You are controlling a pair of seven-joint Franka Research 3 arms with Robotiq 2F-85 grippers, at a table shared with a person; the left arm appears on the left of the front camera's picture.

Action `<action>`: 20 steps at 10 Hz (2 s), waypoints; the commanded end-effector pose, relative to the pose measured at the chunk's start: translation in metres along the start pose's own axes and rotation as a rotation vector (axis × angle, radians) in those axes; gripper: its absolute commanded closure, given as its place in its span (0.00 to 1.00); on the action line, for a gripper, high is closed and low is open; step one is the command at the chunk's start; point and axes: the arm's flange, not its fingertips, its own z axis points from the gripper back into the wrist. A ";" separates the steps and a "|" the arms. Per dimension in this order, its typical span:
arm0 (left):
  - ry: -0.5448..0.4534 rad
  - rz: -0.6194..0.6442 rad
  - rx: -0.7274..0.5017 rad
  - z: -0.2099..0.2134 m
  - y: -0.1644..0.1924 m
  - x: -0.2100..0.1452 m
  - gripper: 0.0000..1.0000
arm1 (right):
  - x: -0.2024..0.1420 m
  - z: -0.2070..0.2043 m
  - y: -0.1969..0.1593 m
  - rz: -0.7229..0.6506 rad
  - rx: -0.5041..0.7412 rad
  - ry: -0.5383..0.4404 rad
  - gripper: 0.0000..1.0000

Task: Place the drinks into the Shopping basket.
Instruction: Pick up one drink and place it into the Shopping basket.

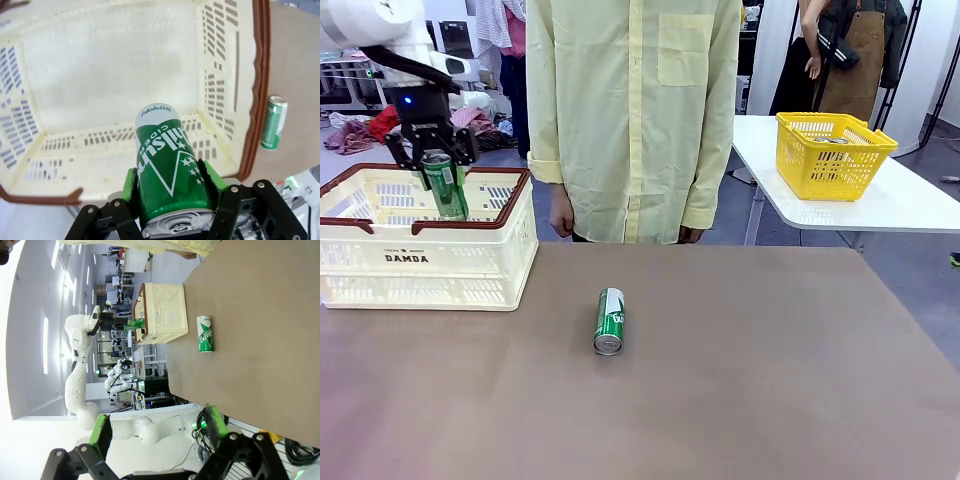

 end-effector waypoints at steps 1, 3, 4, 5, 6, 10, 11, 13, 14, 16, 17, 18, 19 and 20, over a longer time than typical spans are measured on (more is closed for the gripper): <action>-0.036 -0.048 0.032 -0.026 0.001 0.012 1.00 | 0.000 -0.001 0.005 -0.010 0.016 -0.008 0.00; 0.013 -0.037 0.005 -0.055 0.002 0.030 1.00 | 0.000 -0.001 0.005 -0.010 0.016 -0.008 0.00; 0.035 -0.029 -0.018 -0.070 0.006 0.037 1.00 | 0.000 -0.001 0.005 -0.010 0.016 -0.008 0.00; 0.059 -0.017 -0.039 -0.084 0.009 0.043 1.00 | 0.000 -0.001 0.005 -0.010 0.016 -0.008 0.00; 0.085 -0.025 -0.046 -0.096 0.012 0.048 1.00 | 0.000 -0.001 0.005 -0.010 0.016 -0.008 0.00; 0.109 -0.036 -0.054 -0.118 0.015 0.051 1.00 | 0.000 -0.001 0.005 -0.010 0.016 -0.008 0.00; 0.110 -0.038 -0.049 -0.120 0.015 0.050 1.00 | 0.000 -0.001 0.005 -0.010 0.016 -0.008 0.00; 0.110 -0.044 -0.046 -0.119 0.014 0.050 0.79 | 0.000 -0.001 0.005 -0.010 0.016 -0.008 0.00; 0.114 -0.047 -0.041 -0.120 0.013 0.051 0.22 | 0.000 -0.001 0.005 -0.010 0.016 -0.008 0.00; 0.112 -0.046 -0.040 -0.120 0.012 0.050 0.00 | 0.000 -0.001 0.005 -0.010 0.016 -0.008 0.00; 0.108 -0.046 -0.042 -0.120 0.012 0.049 0.00 | 0.000 -0.001 0.005 -0.010 0.016 -0.008 0.00; 0.101 -0.044 -0.048 -0.118 0.014 0.048 0.00 | 0.000 -0.001 0.005 -0.010 0.016 -0.008 0.00; 0.090 -0.050 -0.059 -0.114 0.016 0.045 0.00 | 0.000 -0.001 0.005 -0.010 0.016 -0.008 0.00; 0.074 -0.050 -0.065 -0.107 0.018 0.042 0.00 | 0.000 -0.001 0.005 -0.010 0.016 -0.008 0.00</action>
